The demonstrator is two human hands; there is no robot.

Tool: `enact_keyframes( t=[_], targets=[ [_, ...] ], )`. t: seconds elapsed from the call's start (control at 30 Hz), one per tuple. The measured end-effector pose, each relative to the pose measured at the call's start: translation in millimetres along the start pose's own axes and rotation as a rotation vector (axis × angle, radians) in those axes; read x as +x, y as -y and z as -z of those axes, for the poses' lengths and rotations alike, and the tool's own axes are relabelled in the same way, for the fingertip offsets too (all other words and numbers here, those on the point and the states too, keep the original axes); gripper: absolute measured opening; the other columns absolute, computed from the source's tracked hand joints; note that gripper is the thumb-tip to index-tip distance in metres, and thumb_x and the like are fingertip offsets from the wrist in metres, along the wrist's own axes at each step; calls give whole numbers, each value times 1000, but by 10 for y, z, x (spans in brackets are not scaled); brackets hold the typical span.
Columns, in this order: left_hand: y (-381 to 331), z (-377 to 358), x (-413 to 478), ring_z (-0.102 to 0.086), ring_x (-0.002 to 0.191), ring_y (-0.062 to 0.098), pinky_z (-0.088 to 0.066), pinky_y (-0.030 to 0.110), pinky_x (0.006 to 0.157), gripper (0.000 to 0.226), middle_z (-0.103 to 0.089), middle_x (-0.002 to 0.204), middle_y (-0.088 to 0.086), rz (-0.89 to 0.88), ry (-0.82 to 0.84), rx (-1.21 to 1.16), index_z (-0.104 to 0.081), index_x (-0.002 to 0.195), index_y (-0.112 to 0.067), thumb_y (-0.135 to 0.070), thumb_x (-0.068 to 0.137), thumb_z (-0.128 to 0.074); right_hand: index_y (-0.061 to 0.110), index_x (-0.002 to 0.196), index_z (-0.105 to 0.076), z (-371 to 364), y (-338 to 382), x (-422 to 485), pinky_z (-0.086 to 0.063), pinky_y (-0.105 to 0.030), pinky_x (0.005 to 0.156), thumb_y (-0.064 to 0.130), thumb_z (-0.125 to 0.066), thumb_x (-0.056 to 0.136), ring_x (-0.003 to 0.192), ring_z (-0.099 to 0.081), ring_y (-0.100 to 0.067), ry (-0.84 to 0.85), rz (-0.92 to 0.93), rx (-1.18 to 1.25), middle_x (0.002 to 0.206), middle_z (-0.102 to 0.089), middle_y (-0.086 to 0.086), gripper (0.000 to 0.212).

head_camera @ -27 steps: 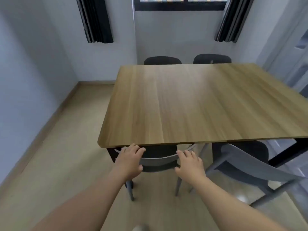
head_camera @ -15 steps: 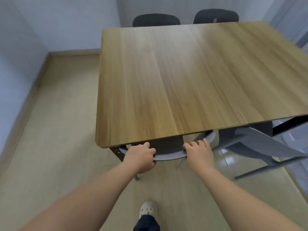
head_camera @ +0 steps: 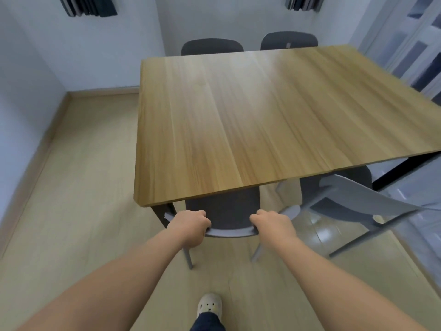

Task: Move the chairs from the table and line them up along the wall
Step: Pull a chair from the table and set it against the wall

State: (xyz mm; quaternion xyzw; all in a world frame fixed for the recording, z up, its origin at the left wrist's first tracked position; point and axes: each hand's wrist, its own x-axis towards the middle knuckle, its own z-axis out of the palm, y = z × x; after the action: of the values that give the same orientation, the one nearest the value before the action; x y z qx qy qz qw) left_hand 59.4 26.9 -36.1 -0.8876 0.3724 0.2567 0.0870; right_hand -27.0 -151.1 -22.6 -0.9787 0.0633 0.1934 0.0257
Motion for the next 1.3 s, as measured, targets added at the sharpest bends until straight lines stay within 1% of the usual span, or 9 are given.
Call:
enact_keyframes(
  t=[0.13,0.43,0.63,0.77,0.87,0.97,1.03,1.13,1.3],
  targets=[
    [-172,-135,-256,-48,80,17,-38,26,68,31,-56,114,5,-1,10,19,-62,121,-18,-11,94,-46,12,111,-55,-154,3,-330,-32,-33,69,-1,-43,91,108,-57,-29,-5,19,18,116,-56,-8,26],
    [-776,-653,-1026,-62,98,28,-50,36,79,30,-56,115,7,21,8,76,-61,119,-16,-9,96,-43,12,110,-54,-577,-32,-1271,-31,-32,70,1,-42,88,111,-57,-28,-15,93,41,112,-55,-8,27],
    [-1123,-888,-1326,-63,95,28,-42,35,68,24,-57,116,8,72,-78,123,-54,116,-11,-18,100,-38,13,108,-53,-769,-72,-1628,-37,-33,81,-1,-43,89,111,-54,-28,-14,42,52,116,-57,-9,26],
    [-1180,-855,-1367,-48,78,21,-39,29,66,24,-56,114,10,91,-94,61,-49,115,-10,-2,93,-49,16,66,-33,-739,-62,-1695,-33,-33,66,-1,-44,90,87,-50,-28,-26,13,18,74,-43,-5,31],
    [-1100,-826,-1394,-53,82,24,-47,35,73,25,-55,107,10,73,-74,32,-50,112,-10,2,90,-48,18,60,-17,-695,-7,-1712,-29,-30,53,-1,-44,91,81,-44,-26,4,-13,12,63,-24,1,46],
    [-1000,-826,-1434,-48,79,22,-47,35,73,24,-56,105,10,44,-89,51,-51,112,-11,0,91,-49,16,74,-36,-651,92,-1752,-32,-29,67,-2,-44,89,90,-54,-29,19,-56,14,73,-48,-5,25],
    [-843,-856,-1511,-48,79,21,-41,32,68,25,-51,97,7,22,-93,74,-52,112,-12,0,91,-48,22,86,-47,-590,265,-1784,-33,-28,70,2,-45,89,95,-58,-30,35,-87,32,103,-65,-8,20],
    [-473,-944,-1661,-59,91,26,-43,35,70,26,-56,102,7,3,-63,100,-54,110,-13,1,90,-47,23,101,-64,-556,633,-1794,-41,-30,74,10,-49,88,107,-61,-28,103,-95,51,115,-67,-4,23],
    [92,-1051,-1879,-62,103,26,-49,35,81,31,-62,112,7,-29,-65,86,-57,111,-14,2,87,-46,21,106,-64,-544,1255,-1738,-43,-29,71,13,-53,82,108,-62,-25,243,-78,32,115,-67,-2,27]
  ],
)
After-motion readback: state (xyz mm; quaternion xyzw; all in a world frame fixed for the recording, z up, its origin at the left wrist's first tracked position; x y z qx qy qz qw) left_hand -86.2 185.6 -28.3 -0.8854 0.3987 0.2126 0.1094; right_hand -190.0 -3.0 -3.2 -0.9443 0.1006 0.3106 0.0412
